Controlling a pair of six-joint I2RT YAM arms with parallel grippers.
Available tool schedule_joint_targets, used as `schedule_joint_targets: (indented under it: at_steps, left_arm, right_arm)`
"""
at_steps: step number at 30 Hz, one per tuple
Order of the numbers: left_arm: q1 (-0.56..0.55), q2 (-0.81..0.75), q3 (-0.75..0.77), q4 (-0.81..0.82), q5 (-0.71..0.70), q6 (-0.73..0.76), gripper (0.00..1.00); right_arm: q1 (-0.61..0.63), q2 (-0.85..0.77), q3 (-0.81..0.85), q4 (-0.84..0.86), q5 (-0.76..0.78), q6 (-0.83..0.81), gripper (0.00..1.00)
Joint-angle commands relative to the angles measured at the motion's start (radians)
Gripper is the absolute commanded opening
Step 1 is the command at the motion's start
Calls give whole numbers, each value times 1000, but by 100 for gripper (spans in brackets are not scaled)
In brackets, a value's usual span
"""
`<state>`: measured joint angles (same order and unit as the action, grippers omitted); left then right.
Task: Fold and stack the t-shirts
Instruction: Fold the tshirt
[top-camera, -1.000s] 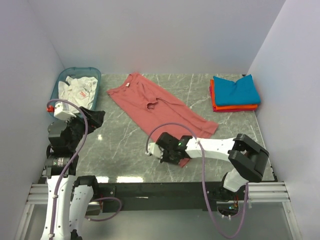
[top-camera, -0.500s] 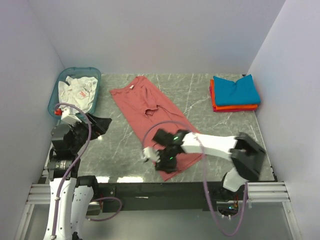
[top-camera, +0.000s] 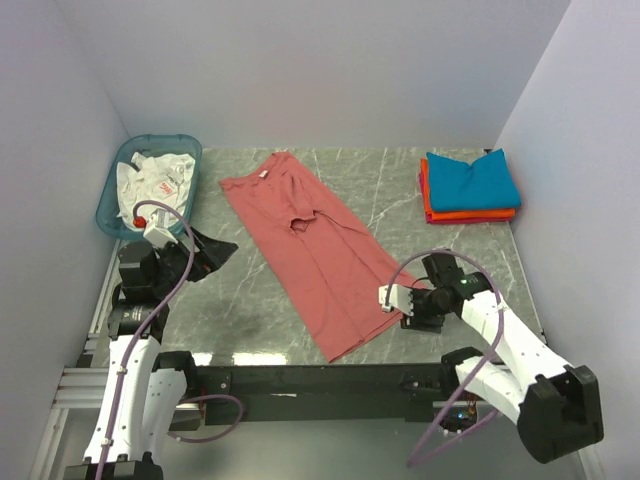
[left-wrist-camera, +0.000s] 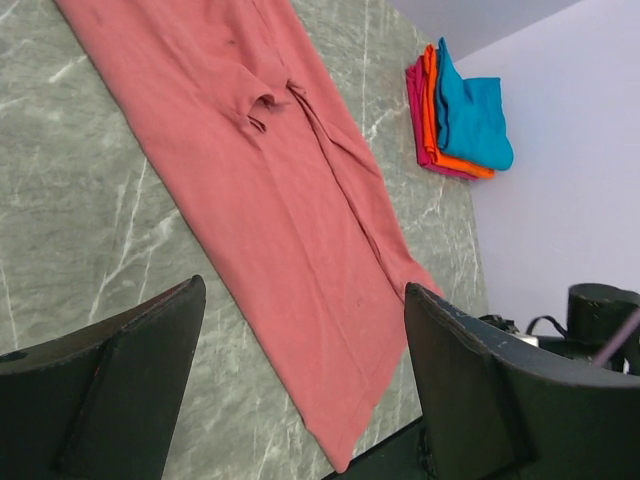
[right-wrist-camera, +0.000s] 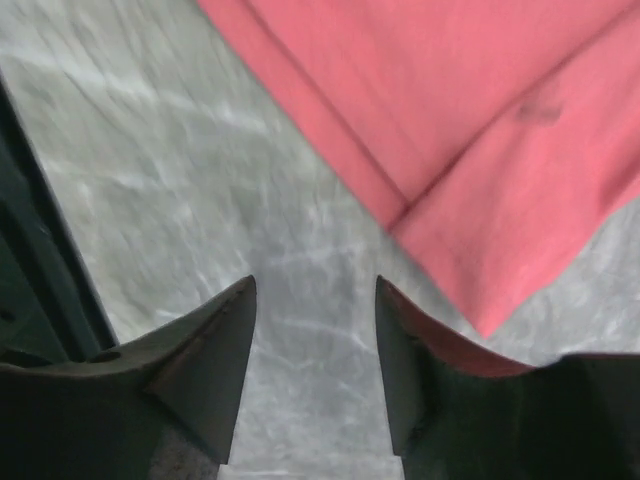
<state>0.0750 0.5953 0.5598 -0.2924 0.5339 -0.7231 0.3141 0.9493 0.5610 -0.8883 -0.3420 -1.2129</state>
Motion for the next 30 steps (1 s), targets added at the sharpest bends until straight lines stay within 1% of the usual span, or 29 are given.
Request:
schedule_joint_targets:
  at_steps: [1, 2, 4, 10, 18, 24, 30]
  left_arm:
    - [-1, -15, 0, 59, 46, -4, 86]
    - [-3, -17, -4, 56, 47, -6, 86]
    - [-1, -22, -12, 49, 49, -3, 86]
    - [-3, -31, -17, 30, 57, 8, 86]
    - [-1, -17, -18, 42, 69, 5, 86]
    - [0, -19, -23, 44, 74, 5, 86]
    - [-3, -17, -24, 48, 78, 7, 86]
  right_arm:
    - [-90, 50, 4, 11, -3, -174, 54]
    - [-122, 71, 7, 18, -9, -187, 48]
    - [-138, 126, 20, 26, -15, -198, 44]
    - [-150, 172, 48, 58, -69, -217, 44]
    - [-150, 198, 105, 31, -158, -218, 43]
    - [-152, 282, 116, 68, -149, -208, 40]
    - [-150, 319, 119, 104, -143, -194, 40]
